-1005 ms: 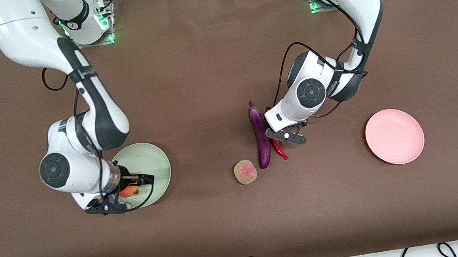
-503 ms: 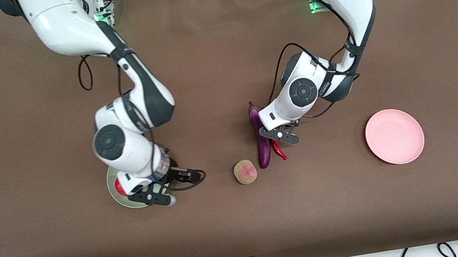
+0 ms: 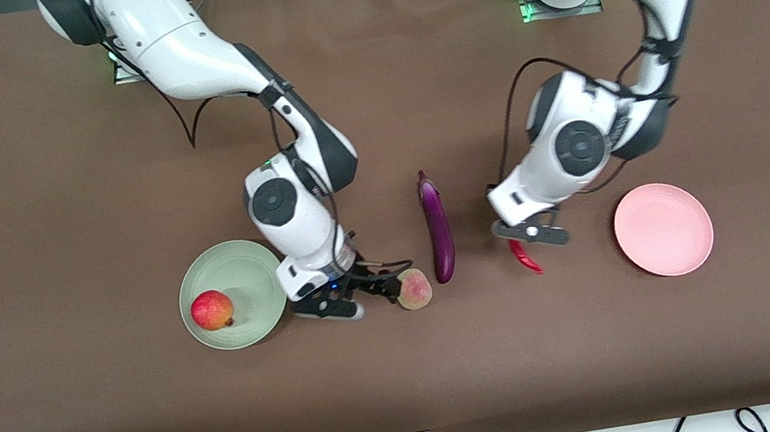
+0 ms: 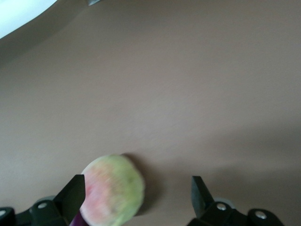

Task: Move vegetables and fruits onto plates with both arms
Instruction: 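Grasp the peach with the right gripper while the left gripper lifts the chili, then place the peach on the green plate while the left gripper drops the chili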

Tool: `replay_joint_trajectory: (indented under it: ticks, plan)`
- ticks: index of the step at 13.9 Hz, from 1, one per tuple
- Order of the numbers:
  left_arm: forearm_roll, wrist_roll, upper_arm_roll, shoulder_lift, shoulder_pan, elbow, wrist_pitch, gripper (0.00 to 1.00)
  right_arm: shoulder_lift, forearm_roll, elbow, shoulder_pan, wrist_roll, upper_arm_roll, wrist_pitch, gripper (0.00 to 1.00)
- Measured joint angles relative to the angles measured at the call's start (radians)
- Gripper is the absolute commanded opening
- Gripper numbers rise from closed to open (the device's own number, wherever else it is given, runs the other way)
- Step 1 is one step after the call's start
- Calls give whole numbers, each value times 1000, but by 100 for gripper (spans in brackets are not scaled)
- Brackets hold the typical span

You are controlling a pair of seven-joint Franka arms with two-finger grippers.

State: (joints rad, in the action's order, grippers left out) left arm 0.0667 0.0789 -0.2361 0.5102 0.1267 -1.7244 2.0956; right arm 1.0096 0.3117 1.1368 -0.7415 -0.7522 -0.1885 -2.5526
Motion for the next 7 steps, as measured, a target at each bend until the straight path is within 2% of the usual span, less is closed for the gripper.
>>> replay_joint_trajectory:
  ticks: [2,6,7]
  plan:
    - [67,-95,2,-31,-99,0,-54,6,36,0,-6,-45,-32,-2,-68,99]
    - [95,-352,6,-16,-252,-4,-58,6,73,-34,-15,-72,-36,-5,-112,99]
    - [124,-391,7,-6,-270,-4,-55,6,83,-51,-15,-72,-36,-7,-118,94]
